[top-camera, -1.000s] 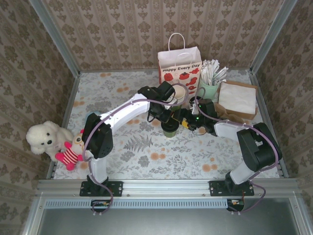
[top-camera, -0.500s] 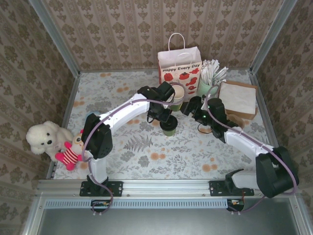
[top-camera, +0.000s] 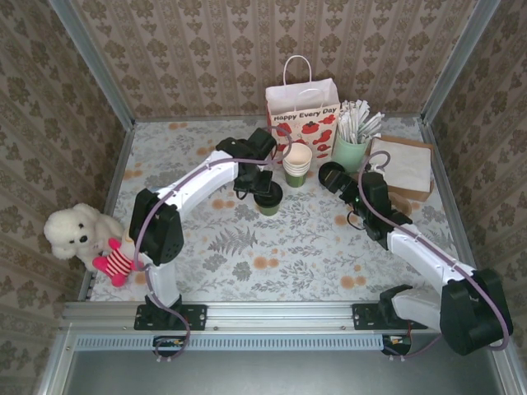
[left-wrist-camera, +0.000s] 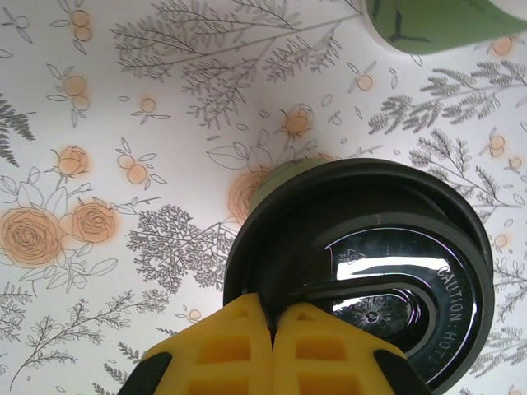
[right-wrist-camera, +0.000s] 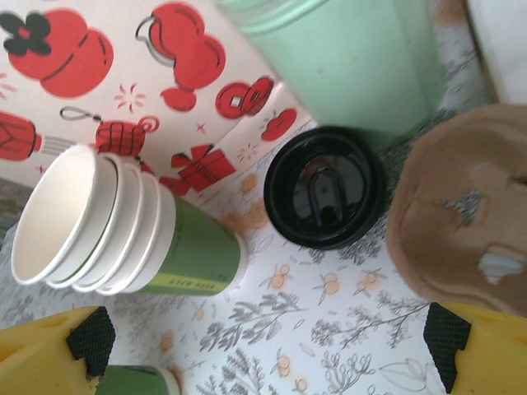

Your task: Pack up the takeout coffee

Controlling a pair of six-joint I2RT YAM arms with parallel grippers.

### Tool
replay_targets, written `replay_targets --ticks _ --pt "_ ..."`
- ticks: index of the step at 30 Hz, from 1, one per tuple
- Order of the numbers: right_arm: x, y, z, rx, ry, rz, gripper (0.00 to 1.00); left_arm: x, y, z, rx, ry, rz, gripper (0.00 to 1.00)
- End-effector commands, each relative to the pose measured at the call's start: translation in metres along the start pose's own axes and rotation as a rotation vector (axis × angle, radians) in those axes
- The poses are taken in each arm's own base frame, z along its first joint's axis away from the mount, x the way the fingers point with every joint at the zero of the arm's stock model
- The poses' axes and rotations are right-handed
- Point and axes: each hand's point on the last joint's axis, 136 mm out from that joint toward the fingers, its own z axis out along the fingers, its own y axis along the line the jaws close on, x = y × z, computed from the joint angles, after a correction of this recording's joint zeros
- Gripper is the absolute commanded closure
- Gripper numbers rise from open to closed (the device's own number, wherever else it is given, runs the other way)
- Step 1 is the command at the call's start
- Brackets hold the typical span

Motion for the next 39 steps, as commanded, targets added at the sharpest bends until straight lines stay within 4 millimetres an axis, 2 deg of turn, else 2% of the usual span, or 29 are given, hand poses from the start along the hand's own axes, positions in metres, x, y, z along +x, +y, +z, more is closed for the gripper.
replay_targets --ticks 1,8,15,22,25,30,39 --pt "-0.011 -0.017 -0.008 0.086 -0.058 -0.032 0.00 -0.010 0.004 -0.007 0.016 -0.034 -0.050 1.00" --pt "-0.012 -0.027 -0.015 0.129 -0.040 -0.051 0.00 -0.034 0.017 0.006 -0.027 -0.043 -0.099 0.98" --pt "-0.014 -0.036 -0.024 0.152 -0.044 -0.045 0.00 -0.059 0.021 0.016 -0.046 -0.061 -0.135 0.95" --pt "-0.018 -0.054 -0.029 0.190 -0.019 -0.037 0.00 -0.082 0.024 0.023 -0.048 -0.087 -0.166 0.92" --pt "-0.018 -0.061 -0.029 0.196 -0.003 -0.019 0.00 -0.088 0.026 0.025 -0.060 -0.091 -0.170 0.86" --pt "-0.017 -0.075 -0.029 0.218 0.028 0.008 0.00 -0.095 0.028 0.029 -0.053 -0.088 -0.175 0.85" --pt "-0.016 -0.101 -0.029 0.256 0.069 0.079 0.00 -0.102 0.025 0.018 -0.019 -0.107 -0.166 0.77"
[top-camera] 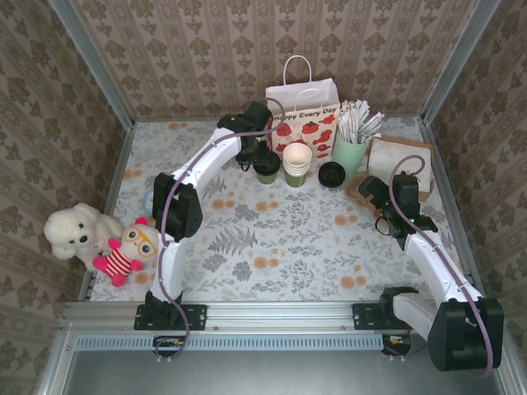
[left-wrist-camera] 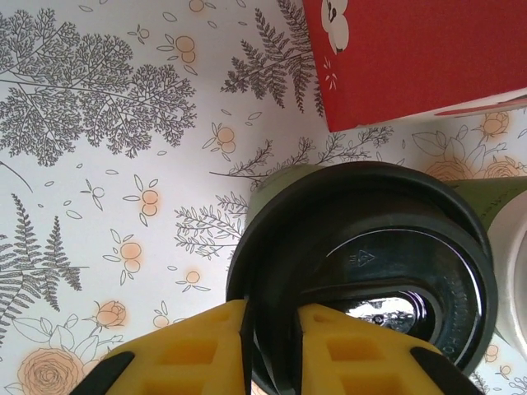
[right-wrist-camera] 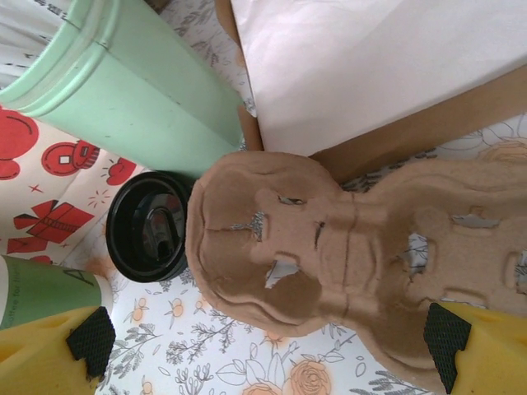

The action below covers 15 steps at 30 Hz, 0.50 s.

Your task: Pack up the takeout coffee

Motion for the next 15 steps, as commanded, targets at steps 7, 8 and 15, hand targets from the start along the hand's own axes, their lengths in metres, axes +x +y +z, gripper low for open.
replay_targets --ticks 7,8,15 --pt "0.010 -0.010 0.006 0.015 0.071 0.004 0.00 0.001 -0.003 0.001 0.033 0.028 0.005 0.73" --pt "0.010 -0.009 0.006 0.013 0.071 0.005 0.00 0.001 -0.002 0.002 0.036 0.031 0.002 0.73" --pt "0.010 -0.007 0.008 0.007 0.084 0.003 0.00 -0.005 0.004 0.004 0.050 0.030 -0.027 0.70"
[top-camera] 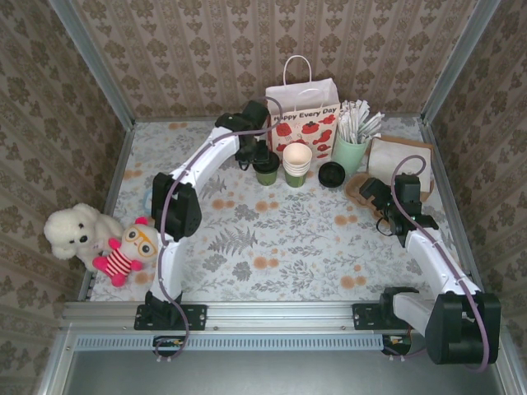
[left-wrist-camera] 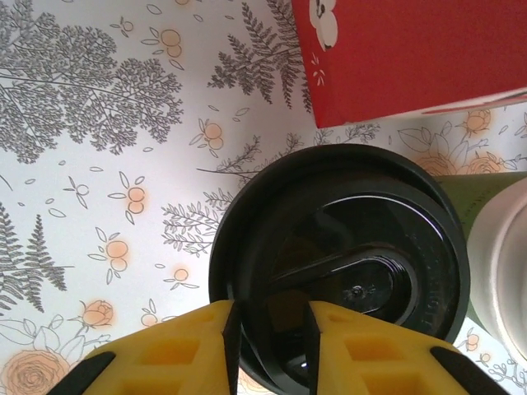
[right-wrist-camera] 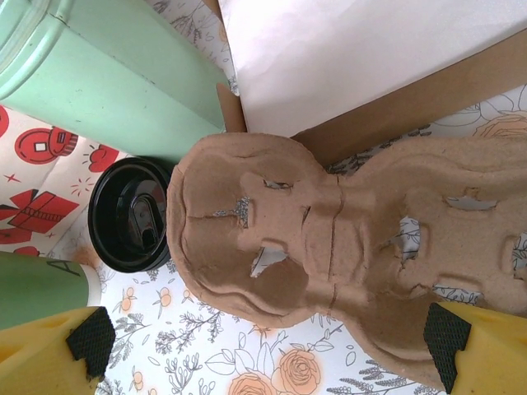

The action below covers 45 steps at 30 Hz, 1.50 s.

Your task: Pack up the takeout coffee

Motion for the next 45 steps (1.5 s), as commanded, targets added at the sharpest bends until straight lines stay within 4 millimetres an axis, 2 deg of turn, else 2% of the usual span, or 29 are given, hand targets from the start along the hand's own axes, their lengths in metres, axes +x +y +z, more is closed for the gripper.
replay_targets --ticks 1,9,18,23,30,34,37,41,45 --pt "0.003 0.000 0.000 0.003 0.032 -0.013 0.00 -0.006 0.003 0.003 0.017 0.005 -0.011 0.70" --pt "0.003 -0.002 -0.001 0.012 0.035 -0.012 0.00 -0.010 0.000 0.003 0.052 -0.002 -0.012 0.67" --pt "0.005 -0.003 -0.002 0.013 0.045 -0.022 0.00 -0.007 -0.002 0.004 0.069 0.002 -0.008 0.69" --pt "0.006 -0.003 -0.002 0.012 0.046 -0.021 0.00 -0.008 -0.002 0.008 0.071 0.001 -0.012 0.76" --pt "0.007 -0.007 -0.003 0.028 0.054 -0.029 0.00 -0.013 -0.009 0.009 0.102 -0.016 -0.010 0.76" --pt "0.005 -0.025 -0.004 0.086 0.061 -0.046 0.00 -0.014 -0.008 0.002 0.096 -0.024 -0.007 0.71" --pt "-0.004 -0.053 -0.009 0.192 0.063 -0.051 0.00 -0.013 -0.004 -0.008 0.084 -0.034 0.003 0.67" --pt "-0.012 -0.081 -0.009 0.238 0.090 0.000 0.00 -0.011 -0.004 -0.029 0.108 -0.065 0.026 0.58" --pt "-0.012 -0.099 -0.001 0.271 0.148 0.008 0.02 -0.012 -0.007 -0.057 0.161 -0.144 0.040 0.46"
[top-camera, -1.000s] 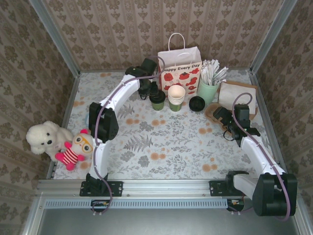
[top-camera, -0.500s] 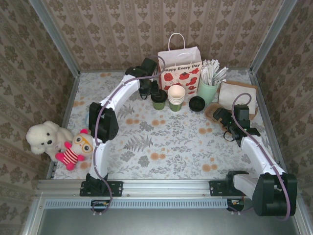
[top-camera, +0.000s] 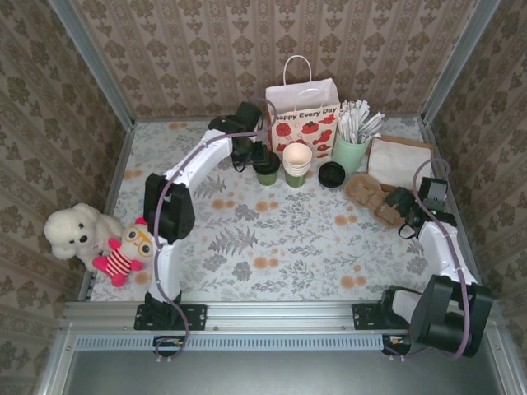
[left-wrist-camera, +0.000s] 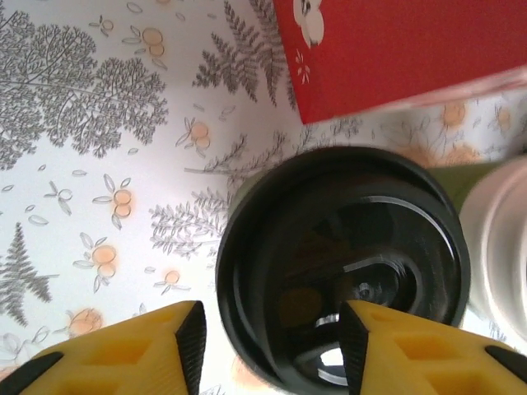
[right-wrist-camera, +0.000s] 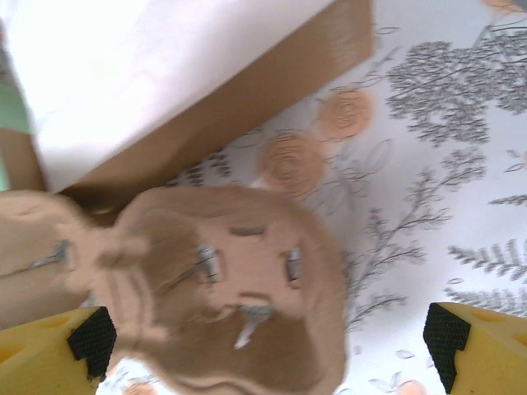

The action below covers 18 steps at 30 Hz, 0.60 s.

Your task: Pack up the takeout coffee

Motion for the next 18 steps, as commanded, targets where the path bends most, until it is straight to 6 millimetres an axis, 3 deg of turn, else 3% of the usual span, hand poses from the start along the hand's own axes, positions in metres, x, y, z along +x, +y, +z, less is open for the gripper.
replay_targets --ticks 1,7,14,16,18 --pt "0.006 -0.006 0.007 0.009 0.085 -0.056 0.05 -0.018 -0.013 -0.056 0.082 -0.157 0.025 0.41" --pt "0.008 -0.005 0.026 0.010 0.130 -0.089 0.22 -0.025 0.007 -0.106 0.067 -0.380 -0.007 0.00" --pt "0.011 -0.007 0.049 0.048 0.171 -0.132 0.55 -0.026 0.034 -0.121 0.103 -0.456 -0.119 0.00" --pt "0.013 -0.005 0.049 0.047 0.184 -0.141 0.66 -0.027 0.031 -0.122 0.126 -0.474 -0.120 0.00" --pt "0.014 -0.002 0.044 0.055 0.178 -0.164 0.76 -0.037 0.041 -0.128 0.135 -0.508 -0.131 0.00"
